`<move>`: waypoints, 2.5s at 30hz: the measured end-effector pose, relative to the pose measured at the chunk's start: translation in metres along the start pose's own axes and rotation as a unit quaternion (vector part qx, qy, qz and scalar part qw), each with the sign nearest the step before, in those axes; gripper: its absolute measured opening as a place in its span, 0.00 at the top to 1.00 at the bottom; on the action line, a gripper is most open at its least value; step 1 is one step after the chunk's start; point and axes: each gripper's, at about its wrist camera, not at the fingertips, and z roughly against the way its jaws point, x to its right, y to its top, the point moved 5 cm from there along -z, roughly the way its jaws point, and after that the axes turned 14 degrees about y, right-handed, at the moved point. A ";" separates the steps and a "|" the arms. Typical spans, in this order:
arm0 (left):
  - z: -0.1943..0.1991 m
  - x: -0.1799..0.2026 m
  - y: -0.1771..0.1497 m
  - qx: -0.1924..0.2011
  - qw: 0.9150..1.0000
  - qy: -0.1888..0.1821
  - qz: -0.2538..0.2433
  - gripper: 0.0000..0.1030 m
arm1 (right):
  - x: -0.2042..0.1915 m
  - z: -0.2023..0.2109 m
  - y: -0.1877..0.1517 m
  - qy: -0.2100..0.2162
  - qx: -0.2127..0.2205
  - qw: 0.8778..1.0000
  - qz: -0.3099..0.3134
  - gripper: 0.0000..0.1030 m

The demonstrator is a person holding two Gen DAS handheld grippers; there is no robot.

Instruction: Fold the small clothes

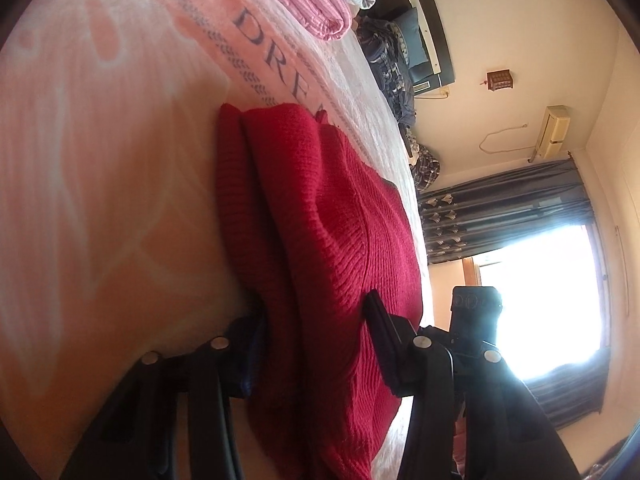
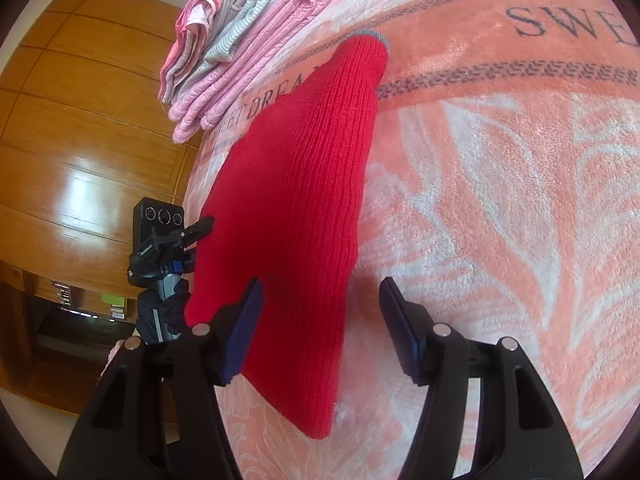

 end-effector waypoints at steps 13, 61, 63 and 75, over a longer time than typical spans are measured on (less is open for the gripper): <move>-0.019 0.027 0.003 -0.009 0.999 -0.028 -0.020 0.45 | 0.007 -0.029 0.018 0.053 0.015 0.998 -0.030 0.41; -0.086 0.162 -0.198 -0.099 0.988 0.083 -0.084 0.49 | 0.061 0.177 -0.177 0.010 -0.010 0.996 -0.093 0.47; -0.086 0.160 -0.203 -0.098 0.985 0.108 -0.093 0.52 | 0.061 0.173 -0.178 0.006 -0.007 0.996 -0.094 0.61; -0.078 0.145 -0.204 -0.078 0.983 0.133 -0.101 0.65 | 0.052 0.167 -0.175 -0.058 -0.019 0.995 -0.082 0.82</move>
